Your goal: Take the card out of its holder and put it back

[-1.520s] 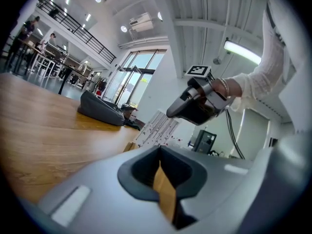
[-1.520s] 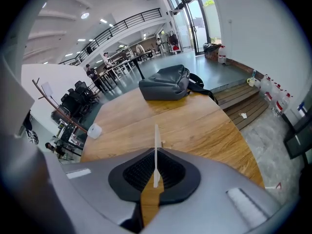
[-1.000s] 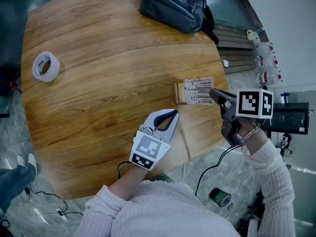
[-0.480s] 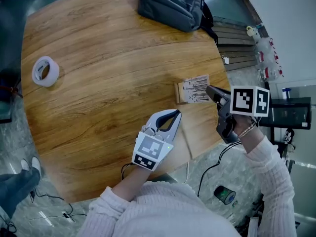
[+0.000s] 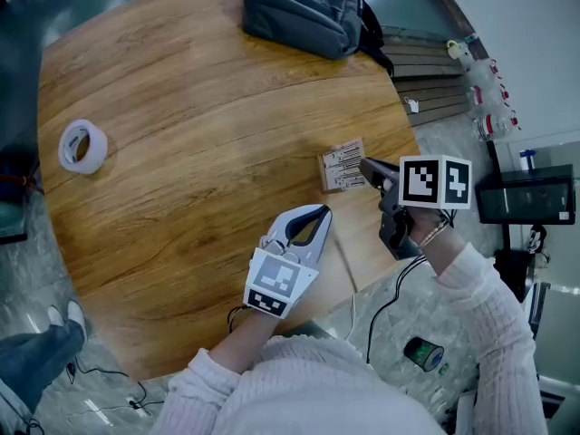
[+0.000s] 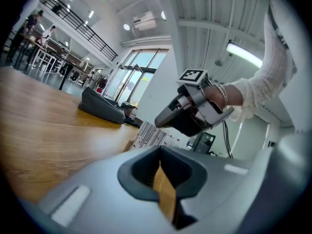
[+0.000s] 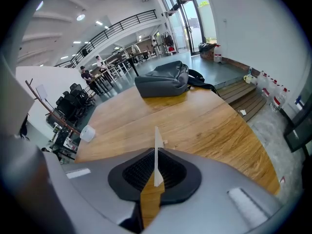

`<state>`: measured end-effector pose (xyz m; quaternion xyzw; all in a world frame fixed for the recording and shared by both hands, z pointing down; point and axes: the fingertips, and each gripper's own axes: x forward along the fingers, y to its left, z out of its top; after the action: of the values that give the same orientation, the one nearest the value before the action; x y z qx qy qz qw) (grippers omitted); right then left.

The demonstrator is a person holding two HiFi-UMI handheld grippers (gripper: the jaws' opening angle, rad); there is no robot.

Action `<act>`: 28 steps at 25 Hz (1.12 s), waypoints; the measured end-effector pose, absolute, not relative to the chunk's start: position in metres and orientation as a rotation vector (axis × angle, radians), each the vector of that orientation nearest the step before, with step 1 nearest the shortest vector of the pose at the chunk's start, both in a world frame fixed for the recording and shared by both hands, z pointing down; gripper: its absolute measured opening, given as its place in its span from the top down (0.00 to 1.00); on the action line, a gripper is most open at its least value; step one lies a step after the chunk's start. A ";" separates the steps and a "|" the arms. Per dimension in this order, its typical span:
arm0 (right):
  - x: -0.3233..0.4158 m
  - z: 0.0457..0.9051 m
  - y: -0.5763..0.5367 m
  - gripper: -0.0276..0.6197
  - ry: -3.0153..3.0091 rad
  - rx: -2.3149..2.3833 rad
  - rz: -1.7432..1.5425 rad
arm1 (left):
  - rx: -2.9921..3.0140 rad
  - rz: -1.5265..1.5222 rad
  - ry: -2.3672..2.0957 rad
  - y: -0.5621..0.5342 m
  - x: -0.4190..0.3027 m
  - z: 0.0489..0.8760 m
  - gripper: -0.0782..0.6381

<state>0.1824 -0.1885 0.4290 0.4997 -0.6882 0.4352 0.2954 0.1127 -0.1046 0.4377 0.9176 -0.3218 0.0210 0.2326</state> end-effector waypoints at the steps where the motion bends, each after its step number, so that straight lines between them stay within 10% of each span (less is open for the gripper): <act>1: 0.181 0.430 -0.188 0.93 -1.832 1.328 1.154 | 2.522 0.057 -0.882 -0.104 0.113 0.437 0.88; 16: 0.180 0.423 -0.187 0.75 -1.898 1.332 1.169 | 2.576 0.085 -0.868 -0.100 0.115 0.426 0.88; 28: 0.188 0.380 -0.152 0.79 -2.108 1.427 1.222 | 2.651 0.215 -0.872 -0.072 0.115 0.412 0.88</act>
<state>0.1882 -0.1522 0.3803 0.4989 -0.7372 0.4273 0.1584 0.1147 -0.0724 0.4119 0.9333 -0.3069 0.0756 0.1707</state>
